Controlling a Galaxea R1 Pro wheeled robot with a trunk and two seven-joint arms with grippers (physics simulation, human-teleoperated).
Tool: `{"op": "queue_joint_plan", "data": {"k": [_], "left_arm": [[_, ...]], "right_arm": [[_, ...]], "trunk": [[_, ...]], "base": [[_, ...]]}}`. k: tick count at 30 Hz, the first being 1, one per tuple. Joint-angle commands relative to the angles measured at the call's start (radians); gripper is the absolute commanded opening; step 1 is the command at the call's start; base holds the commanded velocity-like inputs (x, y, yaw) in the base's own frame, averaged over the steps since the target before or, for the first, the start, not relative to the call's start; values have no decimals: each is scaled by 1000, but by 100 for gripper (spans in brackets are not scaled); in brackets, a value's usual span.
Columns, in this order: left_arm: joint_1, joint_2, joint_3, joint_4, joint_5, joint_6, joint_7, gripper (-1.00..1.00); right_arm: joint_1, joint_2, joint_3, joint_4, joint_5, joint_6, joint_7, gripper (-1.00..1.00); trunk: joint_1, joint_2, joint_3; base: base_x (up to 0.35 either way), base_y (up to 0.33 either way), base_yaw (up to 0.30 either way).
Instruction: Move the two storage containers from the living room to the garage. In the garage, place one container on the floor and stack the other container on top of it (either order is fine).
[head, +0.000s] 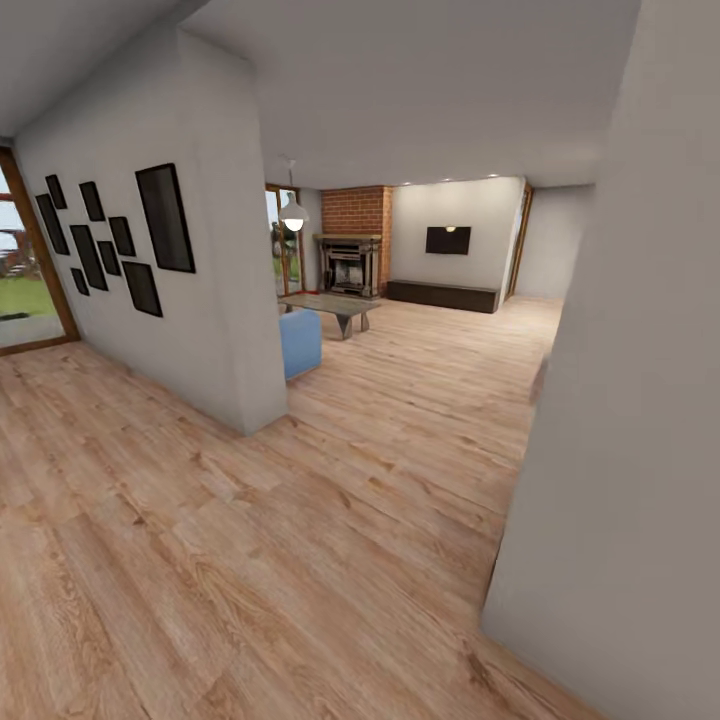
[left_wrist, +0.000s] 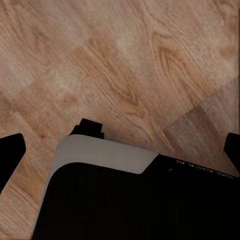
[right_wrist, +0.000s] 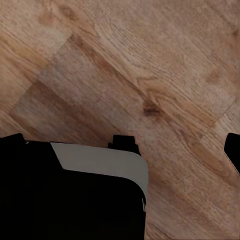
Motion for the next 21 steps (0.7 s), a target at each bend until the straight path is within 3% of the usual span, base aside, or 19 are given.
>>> {"op": "queue_joint_plan", "data": {"k": [1, 21], "left_arm": [[-1, 0, -8, 0, 7, -3, 3, 100], [-1, 0, -8, 0, 7, -3, 3, 100]], "right_arm": [[-1, 1, 9, 3, -10, -6, -2, 100], [-1, 1, 9, 3, -10, -6, -2, 100]], "trunk": [[1, -1, -1], [1, -1, -1]], "base": [[322, 0, 0], [322, 0, 0]]}}
